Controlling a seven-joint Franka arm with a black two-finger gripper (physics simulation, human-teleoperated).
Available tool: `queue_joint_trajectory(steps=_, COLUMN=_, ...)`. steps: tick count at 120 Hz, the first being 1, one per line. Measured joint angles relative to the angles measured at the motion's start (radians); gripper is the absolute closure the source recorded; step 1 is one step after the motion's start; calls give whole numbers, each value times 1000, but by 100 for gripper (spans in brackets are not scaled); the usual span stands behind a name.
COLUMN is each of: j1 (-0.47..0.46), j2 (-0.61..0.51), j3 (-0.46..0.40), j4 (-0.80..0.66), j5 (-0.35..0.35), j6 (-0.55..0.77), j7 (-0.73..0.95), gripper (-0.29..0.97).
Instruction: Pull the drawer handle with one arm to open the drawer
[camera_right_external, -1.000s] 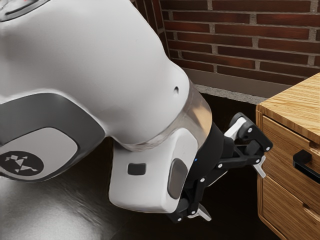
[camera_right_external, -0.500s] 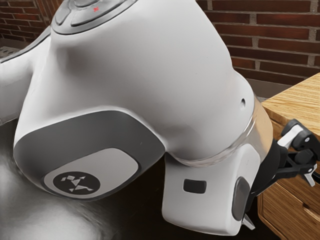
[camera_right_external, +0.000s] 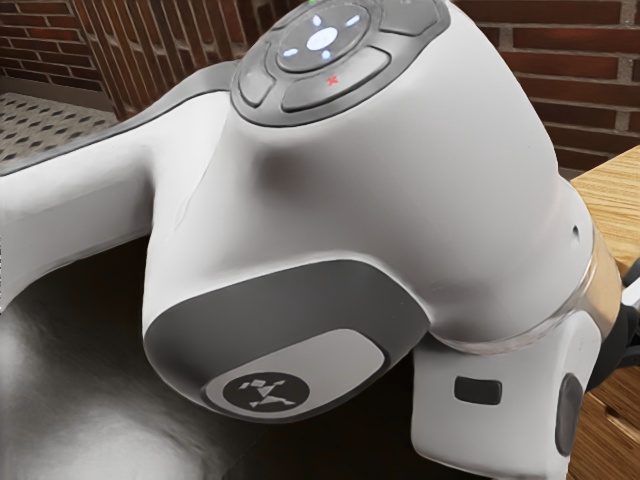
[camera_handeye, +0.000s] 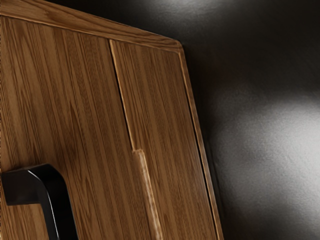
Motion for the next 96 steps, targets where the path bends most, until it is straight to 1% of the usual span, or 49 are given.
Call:
queue_joint_trajectory(steps=42, j1=30, j2=20, j3=7, j4=-1, j5=0, j6=28, j7=2, gripper=0)
queue_joint_trajectory(steps=72, j1=62, j2=55, j3=7, j4=-2, j5=3, j6=47, j7=2, gripper=0)
queue_joint_trajectory(steps=96, j1=77, j2=68, j3=12, j4=-14, j5=0, j6=91, j7=2, gripper=0)
